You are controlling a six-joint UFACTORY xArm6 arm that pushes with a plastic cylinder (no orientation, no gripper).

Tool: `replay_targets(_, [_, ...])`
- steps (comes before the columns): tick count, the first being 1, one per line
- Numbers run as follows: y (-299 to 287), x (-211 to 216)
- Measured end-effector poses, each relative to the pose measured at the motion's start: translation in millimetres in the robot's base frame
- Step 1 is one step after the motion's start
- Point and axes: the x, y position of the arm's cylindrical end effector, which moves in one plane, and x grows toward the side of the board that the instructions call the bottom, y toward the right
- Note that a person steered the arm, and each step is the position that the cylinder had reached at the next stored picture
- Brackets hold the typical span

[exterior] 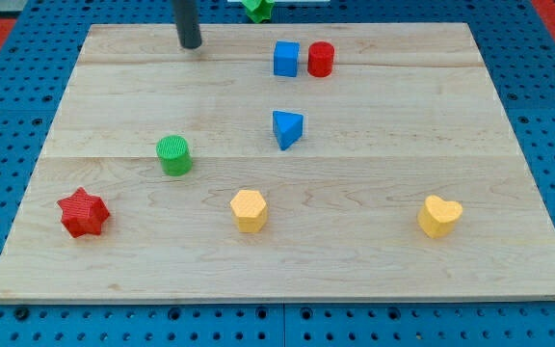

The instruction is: Push the red circle top right the blue triangle

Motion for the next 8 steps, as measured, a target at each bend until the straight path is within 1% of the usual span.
replay_targets(1, [75.3, -11.7])
replay_targets(2, [152.9, 9.8])
replay_targets(3, [182.2, 62.9])
replay_targets(4, [210.9, 86.1])
replay_targets(5, [224.6, 124.3])
replay_targets(6, [212.7, 89.4])
replay_targets(7, [165.1, 84.0])
replay_targets(8, [102.0, 84.5])
